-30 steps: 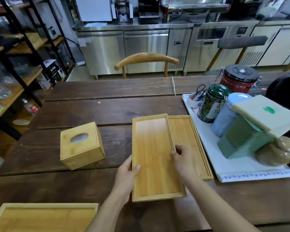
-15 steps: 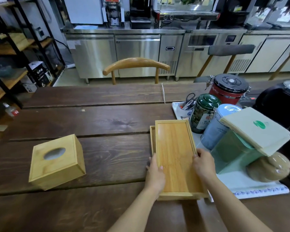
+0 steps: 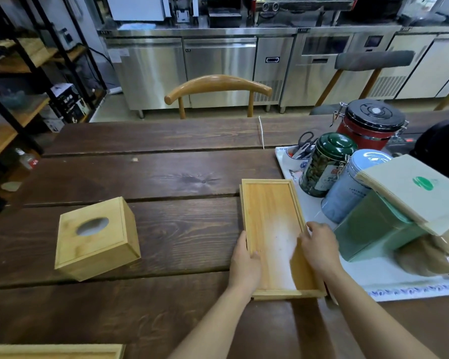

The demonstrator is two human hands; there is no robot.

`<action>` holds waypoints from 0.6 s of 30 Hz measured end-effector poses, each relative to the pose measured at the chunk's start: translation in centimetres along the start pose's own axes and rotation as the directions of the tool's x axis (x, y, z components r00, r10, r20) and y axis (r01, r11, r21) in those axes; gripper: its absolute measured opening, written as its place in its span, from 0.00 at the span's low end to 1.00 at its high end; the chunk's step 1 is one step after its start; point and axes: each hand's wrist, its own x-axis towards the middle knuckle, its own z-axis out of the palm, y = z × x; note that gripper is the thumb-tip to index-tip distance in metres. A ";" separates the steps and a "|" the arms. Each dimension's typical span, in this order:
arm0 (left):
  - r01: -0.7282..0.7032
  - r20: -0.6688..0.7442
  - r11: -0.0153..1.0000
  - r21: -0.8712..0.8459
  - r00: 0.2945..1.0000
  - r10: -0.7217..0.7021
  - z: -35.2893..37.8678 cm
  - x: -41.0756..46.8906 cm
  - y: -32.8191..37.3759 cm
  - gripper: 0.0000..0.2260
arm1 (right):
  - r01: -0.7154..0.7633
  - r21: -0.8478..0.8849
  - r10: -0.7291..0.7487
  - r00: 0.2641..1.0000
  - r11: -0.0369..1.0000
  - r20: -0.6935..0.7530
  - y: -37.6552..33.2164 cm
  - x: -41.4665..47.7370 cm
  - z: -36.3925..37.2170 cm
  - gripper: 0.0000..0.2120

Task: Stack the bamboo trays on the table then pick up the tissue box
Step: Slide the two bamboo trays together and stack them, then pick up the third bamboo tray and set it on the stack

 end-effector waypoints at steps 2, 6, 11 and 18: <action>-0.033 0.015 0.996 0.080 0.999 0.032 -1.6 -0.6 0.3 0.21 | 0.051 -0.037 -0.052 0.998 0.998 -0.026 -0.8 -0.1 -0.4 0.15; -0.069 -0.125 0.928 0.367 0.984 0.123 -8.2 -1.6 0.5 0.16 | 0.227 0.059 -0.229 0.973 0.972 0.020 -4.6 -1.9 -0.2 0.15; 0.064 -0.401 0.804 0.591 0.888 0.225 -18.1 -5.3 -2.4 0.13 | 0.465 0.148 -0.488 0.832 0.873 0.266 -12.0 -6.9 3.2 0.10; 0.542 -0.812 0.747 0.386 0.584 -0.005 -28.7 -14.4 -11.4 0.22 | 0.689 0.220 -0.661 0.478 0.691 0.579 -19.4 -17.4 9.9 0.20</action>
